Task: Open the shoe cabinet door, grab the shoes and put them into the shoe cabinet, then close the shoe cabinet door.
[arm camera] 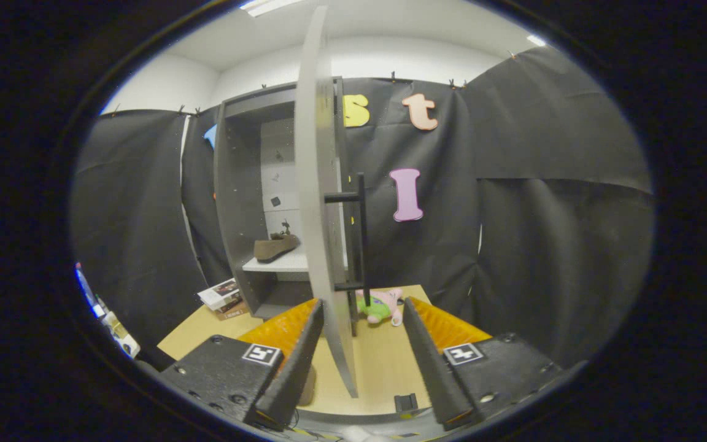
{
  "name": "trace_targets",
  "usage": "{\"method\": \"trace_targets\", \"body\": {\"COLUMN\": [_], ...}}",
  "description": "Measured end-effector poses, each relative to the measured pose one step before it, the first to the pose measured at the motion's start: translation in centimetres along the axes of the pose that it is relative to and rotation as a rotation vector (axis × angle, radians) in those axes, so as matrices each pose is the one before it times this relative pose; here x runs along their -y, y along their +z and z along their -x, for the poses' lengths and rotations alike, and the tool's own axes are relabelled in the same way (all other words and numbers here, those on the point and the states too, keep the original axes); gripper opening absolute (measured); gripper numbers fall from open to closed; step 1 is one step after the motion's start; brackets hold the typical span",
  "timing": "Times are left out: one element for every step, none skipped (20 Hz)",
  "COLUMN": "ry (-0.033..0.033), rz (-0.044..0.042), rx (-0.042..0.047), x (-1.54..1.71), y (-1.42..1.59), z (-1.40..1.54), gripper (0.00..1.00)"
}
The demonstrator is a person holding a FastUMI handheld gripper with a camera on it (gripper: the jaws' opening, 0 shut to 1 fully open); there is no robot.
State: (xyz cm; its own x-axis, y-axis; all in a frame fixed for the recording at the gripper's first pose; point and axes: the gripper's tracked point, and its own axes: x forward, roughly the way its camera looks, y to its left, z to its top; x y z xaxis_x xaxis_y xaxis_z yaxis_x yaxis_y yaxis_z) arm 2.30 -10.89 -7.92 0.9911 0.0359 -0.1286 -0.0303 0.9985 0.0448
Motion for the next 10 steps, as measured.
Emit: {"method": "trace_targets", "body": {"ry": [-0.01962, -0.01336, 0.00633, 0.00712, 0.00939, 0.01789, 0.01873, 0.02459, 0.02413, 0.02722], "rz": [0.01817, 0.01191, 0.01439, 0.01945, 0.02810, 0.02421, 0.01139, -0.00140, -0.00665, -0.01085], "rx": [0.00101, -0.00644, 0.00658, 0.00781, -0.00599, -0.00712, -0.01617, -0.01924, -0.03103, -0.02765], "x": [-0.754, -1.002, -1.635, -1.701, -1.690, -1.809, -1.604, -1.790, -1.680, -1.600], "y": [-1.272, -1.318, -1.099, -1.035, -1.380, -1.354, -1.675, -1.438, -1.569, -1.454], "z": [0.180, 0.112, -0.098, -0.066, -0.218, -0.477, -0.456, -0.874, -0.797, -0.803], "gripper": [0.86, 0.98, 0.98, 0.98, 0.97, 0.97, 0.98, 0.98, 0.98, 0.98]}}
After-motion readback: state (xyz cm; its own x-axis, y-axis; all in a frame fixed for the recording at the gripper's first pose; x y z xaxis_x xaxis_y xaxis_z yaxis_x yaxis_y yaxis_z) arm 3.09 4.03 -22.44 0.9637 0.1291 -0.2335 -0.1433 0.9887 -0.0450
